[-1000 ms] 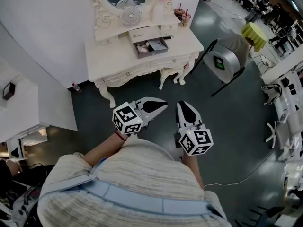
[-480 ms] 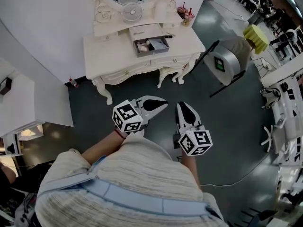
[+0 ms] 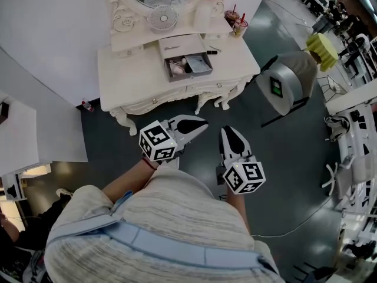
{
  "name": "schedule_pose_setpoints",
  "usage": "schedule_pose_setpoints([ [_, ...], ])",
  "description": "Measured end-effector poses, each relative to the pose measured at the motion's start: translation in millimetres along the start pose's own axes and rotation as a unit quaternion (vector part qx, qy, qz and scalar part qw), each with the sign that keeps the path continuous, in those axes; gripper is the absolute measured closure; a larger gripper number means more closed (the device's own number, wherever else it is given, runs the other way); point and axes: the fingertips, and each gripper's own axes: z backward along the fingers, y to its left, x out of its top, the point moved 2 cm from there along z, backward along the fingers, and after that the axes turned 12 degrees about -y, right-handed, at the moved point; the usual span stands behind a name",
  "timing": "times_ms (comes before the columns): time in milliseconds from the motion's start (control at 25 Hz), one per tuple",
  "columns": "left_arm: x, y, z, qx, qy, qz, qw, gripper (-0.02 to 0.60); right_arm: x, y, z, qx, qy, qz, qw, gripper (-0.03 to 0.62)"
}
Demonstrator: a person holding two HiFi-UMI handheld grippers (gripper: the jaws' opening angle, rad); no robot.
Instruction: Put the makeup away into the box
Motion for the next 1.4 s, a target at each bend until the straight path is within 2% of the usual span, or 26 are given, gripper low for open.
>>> schedule_pose_setpoints([
  [480, 29.0, 139.1, -59.4, -0.015, 0.016, 0.021, 0.9995, 0.569, 4.0, -50.6, -137.1, -0.002, 0.019, -0.017, 1.000, 0.582],
  [880, 65.6, 237.7, -78.8, -0.004, 0.004, 0.018, 0.9998, 0.569, 20.1, -75.1, -235.5, 0.006, 0.023, -0.004, 1.000, 0.582],
  [1160, 68.7, 273.3, -76.4, 0.008, -0.001, 0.028, 0.9996, 0.569, 18.2, -81.0, -274.2, 0.018, 0.036, 0.005, 0.999, 0.580],
  [1400, 66.0, 290.7, -69.6, 0.036, -0.002, 0.033, 0.9988, 0.569, 13.8, -86.3, -293.6, 0.048, 0.051, 0.003, 0.998, 0.580],
])
